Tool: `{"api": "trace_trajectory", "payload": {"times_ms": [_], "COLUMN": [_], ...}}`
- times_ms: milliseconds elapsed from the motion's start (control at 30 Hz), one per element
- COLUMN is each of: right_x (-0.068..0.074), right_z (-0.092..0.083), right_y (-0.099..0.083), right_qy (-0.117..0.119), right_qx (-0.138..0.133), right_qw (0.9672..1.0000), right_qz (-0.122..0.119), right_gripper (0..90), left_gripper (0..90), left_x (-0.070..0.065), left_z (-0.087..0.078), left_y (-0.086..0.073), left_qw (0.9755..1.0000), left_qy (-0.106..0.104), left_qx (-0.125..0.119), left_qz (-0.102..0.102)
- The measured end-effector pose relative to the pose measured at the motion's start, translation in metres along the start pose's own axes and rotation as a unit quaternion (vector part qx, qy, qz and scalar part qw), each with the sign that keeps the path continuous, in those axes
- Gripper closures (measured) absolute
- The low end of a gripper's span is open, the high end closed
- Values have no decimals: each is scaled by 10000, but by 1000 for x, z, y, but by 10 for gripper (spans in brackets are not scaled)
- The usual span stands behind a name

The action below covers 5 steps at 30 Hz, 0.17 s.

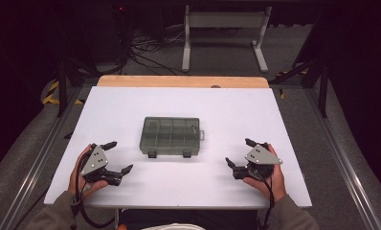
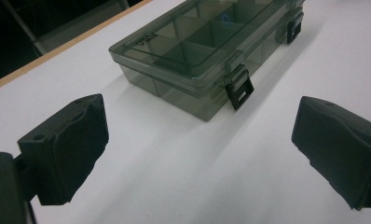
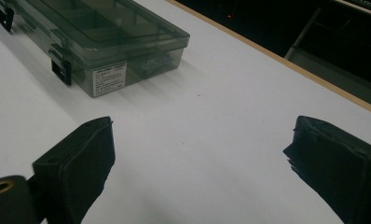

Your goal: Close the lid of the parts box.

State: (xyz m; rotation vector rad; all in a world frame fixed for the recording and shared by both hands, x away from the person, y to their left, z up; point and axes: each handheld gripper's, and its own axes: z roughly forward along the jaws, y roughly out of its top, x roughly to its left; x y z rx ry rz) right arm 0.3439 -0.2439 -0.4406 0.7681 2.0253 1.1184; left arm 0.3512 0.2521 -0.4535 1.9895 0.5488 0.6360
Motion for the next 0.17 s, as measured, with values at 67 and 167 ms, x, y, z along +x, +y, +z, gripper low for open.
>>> {"api": "trace_trajectory", "payload": {"times_ms": [67, 167], "right_x": [0, 1], "right_z": [1, 1], "right_y": [0, 0], "right_qy": [-2, 5], "right_qx": [12, 24], "right_qw": [10000, 10000], "right_qz": [-25, -16], "right_gripper": [63, 63], "left_gripper": [45, 45], "left_x": [0, 1], "left_z": [-1, 0], "left_y": [0, 0], "left_qw": [10000, 10000], "left_qy": [-7, -13], "left_qx": [8, 3], "left_qz": [-23, -49]}}
